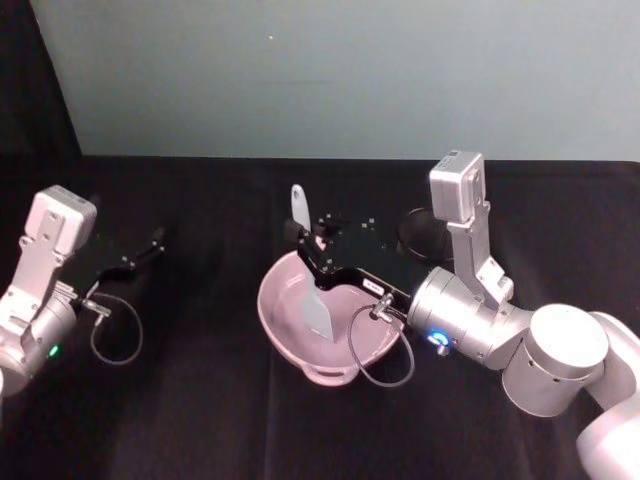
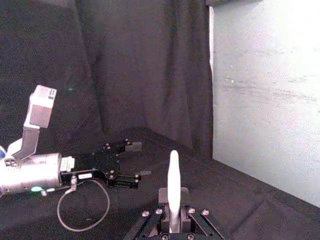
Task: Use the one hand to pick up the spoon and stir the clear water in the bowl.
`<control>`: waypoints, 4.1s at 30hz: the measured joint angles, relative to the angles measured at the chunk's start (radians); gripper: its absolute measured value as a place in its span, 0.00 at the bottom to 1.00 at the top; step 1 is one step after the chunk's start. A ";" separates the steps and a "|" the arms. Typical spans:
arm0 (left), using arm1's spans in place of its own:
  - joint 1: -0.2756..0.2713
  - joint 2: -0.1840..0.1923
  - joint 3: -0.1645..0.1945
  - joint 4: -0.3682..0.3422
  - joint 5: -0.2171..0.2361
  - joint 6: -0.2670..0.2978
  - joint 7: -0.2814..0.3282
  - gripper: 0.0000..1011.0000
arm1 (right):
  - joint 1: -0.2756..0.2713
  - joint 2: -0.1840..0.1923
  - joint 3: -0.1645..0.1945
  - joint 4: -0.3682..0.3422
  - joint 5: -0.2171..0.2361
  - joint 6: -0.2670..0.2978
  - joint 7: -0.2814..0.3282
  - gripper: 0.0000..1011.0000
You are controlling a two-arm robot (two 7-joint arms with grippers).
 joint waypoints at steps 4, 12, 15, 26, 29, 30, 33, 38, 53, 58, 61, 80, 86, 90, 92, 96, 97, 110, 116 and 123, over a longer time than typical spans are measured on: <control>0.000 0.000 0.000 0.000 0.000 0.000 0.000 1.00 | -0.005 0.003 0.004 -0.004 0.001 0.003 0.000 0.12; 0.000 0.000 0.000 0.000 0.000 0.000 0.000 1.00 | -0.045 0.052 0.018 -0.075 0.010 0.046 0.002 0.12; 0.000 0.000 0.000 0.000 0.000 0.000 0.000 1.00 | -0.075 0.089 0.027 -0.128 0.015 0.070 0.004 0.12; 0.000 0.000 0.000 0.000 0.000 0.000 0.000 1.00 | -0.142 0.179 0.062 -0.249 0.034 0.131 -0.008 0.12; 0.000 0.000 0.000 0.000 0.000 0.000 0.000 1.00 | -0.153 0.198 0.071 -0.273 0.039 0.147 -0.014 0.12; 0.000 0.000 0.000 0.000 0.000 0.000 0.000 1.00 | -0.156 0.203 0.073 -0.278 0.040 0.152 -0.015 0.12; 0.000 0.000 0.000 0.000 0.000 0.000 0.000 1.00 | -0.167 0.218 0.081 -0.297 0.045 0.162 -0.021 0.12; 0.000 0.000 0.000 0.000 0.000 0.000 0.000 1.00 | -0.171 0.217 0.087 -0.298 0.051 0.146 -0.023 0.12; 0.000 0.000 0.000 0.000 0.000 0.000 0.000 1.00 | -0.109 0.139 0.046 -0.203 0.032 0.093 -0.017 0.12; 0.000 0.000 0.000 0.000 0.000 0.000 0.000 1.00 | -0.091 0.108 0.030 -0.170 0.025 0.084 -0.017 0.12; 0.000 0.000 0.000 0.000 0.000 0.000 0.000 1.00 | -0.079 0.088 0.024 -0.148 0.021 0.073 -0.017 0.12; 0.000 0.000 0.000 0.000 0.000 0.000 0.000 1.00 | -0.014 -0.023 0.053 0.012 -0.112 -0.008 -0.135 0.12; 0.000 0.000 0.000 0.000 0.000 0.000 0.000 1.00 | -0.036 -0.004 0.076 -0.024 -0.132 0.006 -0.143 0.12; 0.000 0.000 0.000 0.000 0.000 0.000 0.000 1.00 | -0.073 0.025 0.093 -0.079 -0.141 0.028 -0.139 0.12; 0.000 0.000 0.000 0.000 0.000 0.000 0.000 1.00 | -0.088 0.035 0.099 -0.099 -0.141 0.038 -0.132 0.12; 0.000 0.000 0.000 0.000 0.000 0.000 0.000 1.00 | -0.128 0.059 0.112 -0.151 -0.134 0.059 -0.115 0.12; 0.000 0.000 0.000 0.000 0.000 0.000 0.000 1.00 | -0.143 0.067 0.117 -0.171 -0.128 0.065 -0.108 0.12; 0.000 0.000 0.000 0.000 0.000 0.000 0.000 1.00 | -0.190 0.072 0.092 -0.241 -0.072 0.091 -0.065 0.12; 0.000 0.000 0.000 0.000 0.000 0.000 0.000 1.00 | -0.149 0.031 0.055 -0.190 -0.084 0.080 -0.070 0.12; 0.000 0.000 0.000 0.000 0.000 0.000 0.000 1.00 | -0.090 -0.023 0.035 -0.097 -0.129 0.042 -0.101 0.12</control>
